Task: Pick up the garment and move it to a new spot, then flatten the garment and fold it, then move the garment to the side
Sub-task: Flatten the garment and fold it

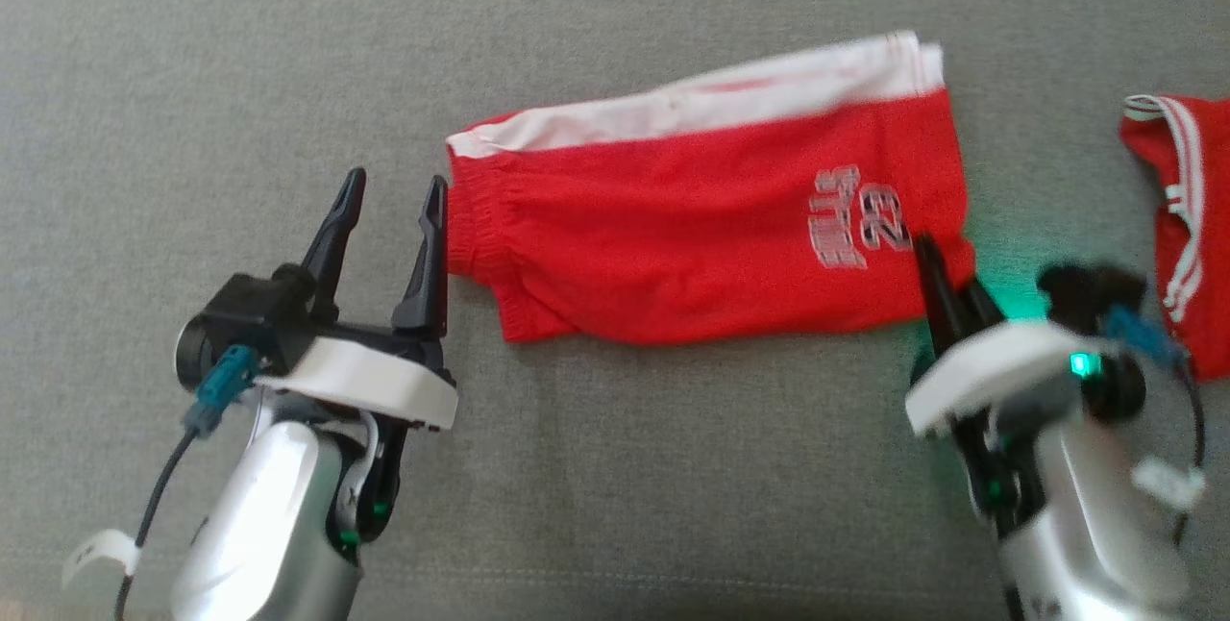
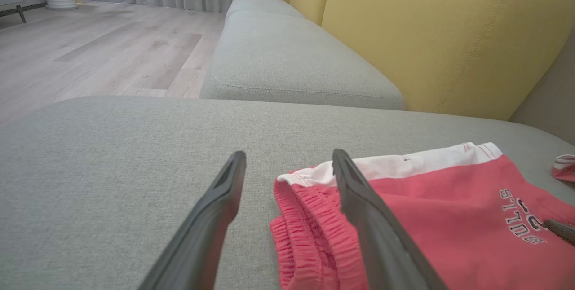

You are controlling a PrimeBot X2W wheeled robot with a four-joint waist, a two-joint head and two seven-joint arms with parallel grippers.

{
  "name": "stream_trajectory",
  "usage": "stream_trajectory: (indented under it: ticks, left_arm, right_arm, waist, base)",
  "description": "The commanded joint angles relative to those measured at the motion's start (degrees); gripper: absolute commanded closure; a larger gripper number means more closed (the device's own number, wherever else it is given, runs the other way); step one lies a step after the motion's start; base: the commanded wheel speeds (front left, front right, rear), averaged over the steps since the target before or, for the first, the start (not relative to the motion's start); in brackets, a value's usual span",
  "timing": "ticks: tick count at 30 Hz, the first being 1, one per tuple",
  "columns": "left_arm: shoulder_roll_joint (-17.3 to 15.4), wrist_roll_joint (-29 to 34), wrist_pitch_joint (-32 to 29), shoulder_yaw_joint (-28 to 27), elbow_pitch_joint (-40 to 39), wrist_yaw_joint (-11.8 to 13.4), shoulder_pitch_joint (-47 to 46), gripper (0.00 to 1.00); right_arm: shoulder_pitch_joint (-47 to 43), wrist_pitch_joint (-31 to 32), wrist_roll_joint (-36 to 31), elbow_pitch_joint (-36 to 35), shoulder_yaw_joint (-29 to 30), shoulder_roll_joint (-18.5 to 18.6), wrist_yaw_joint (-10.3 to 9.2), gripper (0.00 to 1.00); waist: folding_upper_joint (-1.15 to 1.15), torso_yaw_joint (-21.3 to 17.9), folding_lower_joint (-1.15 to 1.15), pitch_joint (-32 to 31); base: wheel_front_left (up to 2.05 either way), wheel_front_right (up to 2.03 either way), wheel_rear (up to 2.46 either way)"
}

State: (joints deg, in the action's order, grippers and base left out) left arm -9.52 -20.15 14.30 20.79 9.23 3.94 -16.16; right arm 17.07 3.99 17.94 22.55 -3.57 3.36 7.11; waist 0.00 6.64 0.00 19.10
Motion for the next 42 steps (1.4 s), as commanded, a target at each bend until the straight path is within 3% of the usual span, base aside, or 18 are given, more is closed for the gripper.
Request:
stream_trajectory:
  ticks: [1, 9, 20, 25, 30, 35, 42]
  left_arm:
    - [-1.21, 0.77, 0.7, -2.46, -1.75, -0.17, -0.03, 0.0]
    - [-1.91, 0.7, 0.58, -2.53, -2.04, 0.19, 1.14, 0.0]
    - [-1.96, 0.37, 0.13, -1.77, -2.22, 0.25, 1.18, 0.0]
    - [-1.66, 0.12, -0.03, -1.1, -1.53, 0.18, 1.4, 0.0]
    - [-1.04, 0.0, -0.01, -0.15, -1.05, -0.11, 1.08, 0.0]
    - [-0.19, -0.18, 0.03, 0.62, -0.05, -0.35, 0.21, 0.0]
    - [0.25, -0.4, 0.28, 0.91, 1.17, -0.53, 0.06, 0.0]
  right_arm:
    - [-2.3, -1.68, 1.48, -2.76, -1.29, -0.47, 0.37, 1.0]
    - [-8.92, -4.57, 4.81, -5.77, -1.08, -0.47, 0.37, 1.0]
    - [-6.1, -3.87, 3.02, -8.55, -1.96, -0.48, 0.37, 1.0]
    - [-0.53, 1.3, 0.36, -14.61, -10.3, -0.48, 0.37, 1.0]
    - [4.36, 4.52, 2.54, -16.33, -21.15, -0.48, 0.37, 1.0]
    - [6.82, 4.75, 6.75, -11.57, -31.07, -0.48, 0.37, 1.0]
    - [9.53, 0.48, 12.35, -2.57, -36.88, -0.48, 0.37, 1.0]
  waist:
    - [0.0, -0.67, 0.0, -0.72]
    - [0.0, -2.11, 0.0, -1.64]
    - [0.0, -1.78, 0.0, -2.85]
    - [0.0, -0.5, 0.0, -4.16]
    - [0.0, 1.69, 0.0, -4.59]
    - [0.0, 4.06, 0.0, -4.19]
    - [0.0, 5.61, 0.0, -3.79]
  base:
    - [0.0, 0.0, 0.0]
    - [0.0, 0.0, 0.0]
    - [0.0, 0.0, 0.0]
    - [0.0, 0.0, 0.0]
    - [0.0, 0.0, 0.0]
    - [0.0, 0.0, 0.0]
    - [0.0, 0.0, 0.0]
